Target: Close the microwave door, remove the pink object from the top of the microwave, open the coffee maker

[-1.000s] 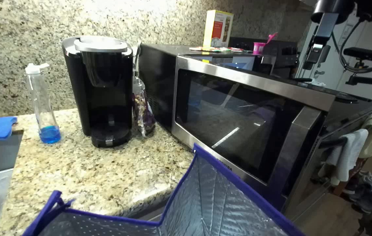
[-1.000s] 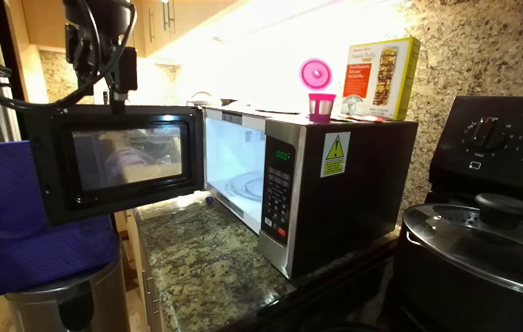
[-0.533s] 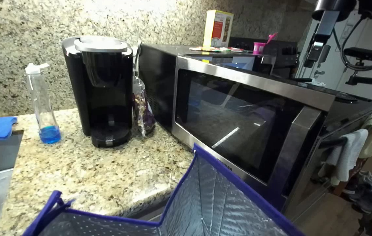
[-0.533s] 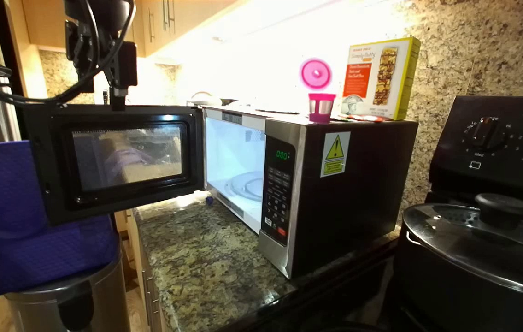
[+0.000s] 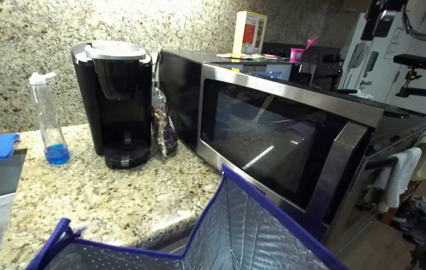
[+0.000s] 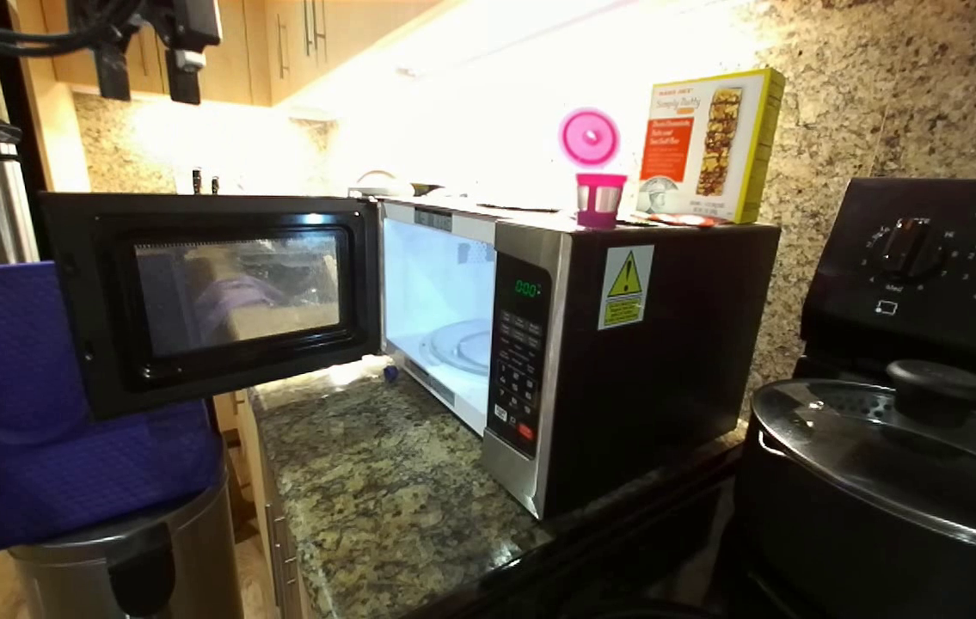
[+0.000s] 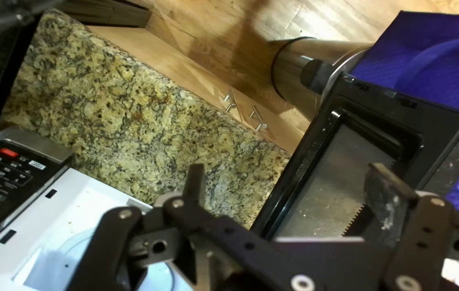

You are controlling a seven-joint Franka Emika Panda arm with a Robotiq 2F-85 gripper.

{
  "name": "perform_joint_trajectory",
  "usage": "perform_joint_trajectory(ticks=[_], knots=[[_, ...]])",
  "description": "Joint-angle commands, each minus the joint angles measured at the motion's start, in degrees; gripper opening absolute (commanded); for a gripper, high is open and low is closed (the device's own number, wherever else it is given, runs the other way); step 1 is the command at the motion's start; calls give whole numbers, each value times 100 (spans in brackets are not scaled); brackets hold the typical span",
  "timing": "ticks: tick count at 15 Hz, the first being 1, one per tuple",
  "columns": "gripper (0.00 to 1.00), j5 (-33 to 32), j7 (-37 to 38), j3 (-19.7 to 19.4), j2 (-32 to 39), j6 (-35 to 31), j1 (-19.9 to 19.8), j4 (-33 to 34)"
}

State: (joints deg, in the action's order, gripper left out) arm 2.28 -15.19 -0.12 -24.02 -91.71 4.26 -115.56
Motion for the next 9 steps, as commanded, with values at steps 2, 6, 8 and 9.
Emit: perform_joint_trajectory(ticks=[2,6,8,9], knots=[[100,-413,-34,680,691,856,432,968],[100,-492,-327,1165,1234,1254,871,1581],[100,-550,-559,1339,1478,1353,1043,1827],[100,-589,-741,1393,1571,1399,1109,1920]])
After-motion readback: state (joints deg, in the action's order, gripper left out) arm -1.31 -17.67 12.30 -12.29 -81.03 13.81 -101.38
